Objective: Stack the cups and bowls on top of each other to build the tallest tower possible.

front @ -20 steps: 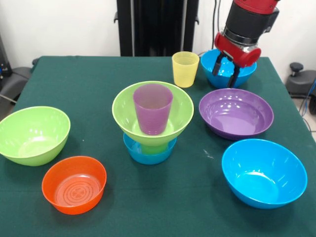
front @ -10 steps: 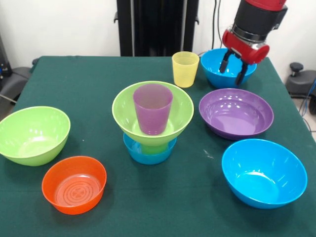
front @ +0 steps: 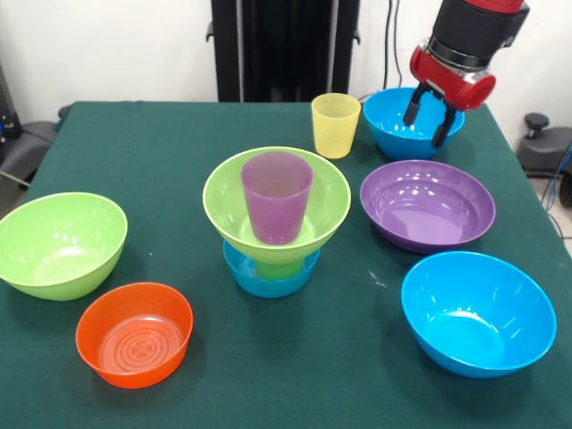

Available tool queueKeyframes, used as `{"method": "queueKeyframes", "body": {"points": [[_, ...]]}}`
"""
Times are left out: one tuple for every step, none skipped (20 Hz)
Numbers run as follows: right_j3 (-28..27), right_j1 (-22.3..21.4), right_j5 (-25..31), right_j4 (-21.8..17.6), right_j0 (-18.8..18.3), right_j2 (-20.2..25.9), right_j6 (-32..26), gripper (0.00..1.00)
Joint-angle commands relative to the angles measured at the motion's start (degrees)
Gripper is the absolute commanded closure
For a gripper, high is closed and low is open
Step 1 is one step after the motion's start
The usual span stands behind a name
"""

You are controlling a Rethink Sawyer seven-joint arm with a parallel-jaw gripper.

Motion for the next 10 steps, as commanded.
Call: {"method": "queueKeyframes", "body": {"points": [[0.85,0.43,0.29,2.76,-0.29,4.66,10.07,0.00],[1.23,0.63,-0.50,2.99,-0.15,4.92,10.23,0.00],[1.69,0.54,-1.02,3.09,-0.29,5.15,10.11,0.00],[1.94,0.63,-1.42,3.31,-0.22,5.37,10.20,0.00],[2.17,0.71,-1.82,3.46,-0.17,5.55,10.24,0.00],[2.49,0.85,-2.53,3.66,-0.15,5.89,10.32,0.00],[2.54,0.86,-2.64,3.82,-0.03,5.93,10.37,0.00],[2.86,0.98,-3.27,4.06,-0.03,6.28,10.43,0.00],[2.93,1.20,-3.68,4.21,-0.25,6.59,10.30,0.00],[3.40,1.46,-4.75,4.35,-0.42,7.12,10.18,0.00]]}}
